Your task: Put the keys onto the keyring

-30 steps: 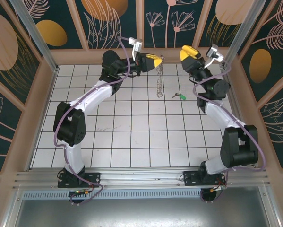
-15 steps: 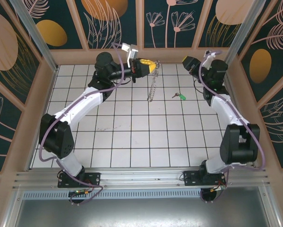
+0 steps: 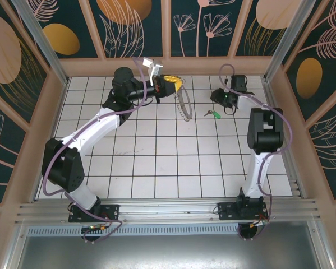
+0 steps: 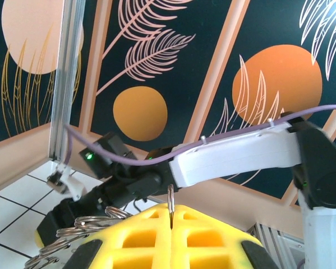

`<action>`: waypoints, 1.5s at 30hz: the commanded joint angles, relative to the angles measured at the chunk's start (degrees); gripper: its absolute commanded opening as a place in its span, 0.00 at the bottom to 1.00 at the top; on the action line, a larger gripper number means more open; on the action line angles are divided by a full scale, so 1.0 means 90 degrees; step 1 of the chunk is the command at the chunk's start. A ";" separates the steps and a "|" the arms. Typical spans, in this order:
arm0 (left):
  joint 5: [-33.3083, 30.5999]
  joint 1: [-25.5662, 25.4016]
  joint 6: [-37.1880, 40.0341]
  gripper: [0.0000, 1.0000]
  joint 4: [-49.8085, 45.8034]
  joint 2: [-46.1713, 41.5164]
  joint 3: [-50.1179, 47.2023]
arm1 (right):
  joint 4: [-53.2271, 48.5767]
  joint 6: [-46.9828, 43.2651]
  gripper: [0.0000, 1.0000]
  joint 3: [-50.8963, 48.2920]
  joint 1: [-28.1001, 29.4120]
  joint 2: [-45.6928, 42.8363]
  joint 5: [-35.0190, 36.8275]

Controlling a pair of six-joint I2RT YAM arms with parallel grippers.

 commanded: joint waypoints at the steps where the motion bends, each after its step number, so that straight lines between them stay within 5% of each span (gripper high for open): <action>1: 0.0012 -0.0043 0.0139 0.00 0.0145 -0.0297 0.0008 | -0.0498 -0.0456 0.35 0.0316 0.0010 0.0210 0.0045; 45: 0.0290 -0.0047 -0.0449 0.00 0.0858 -0.0182 -0.0103 | 0.0315 -0.0431 0.29 -0.1409 0.0273 -0.0536 0.0004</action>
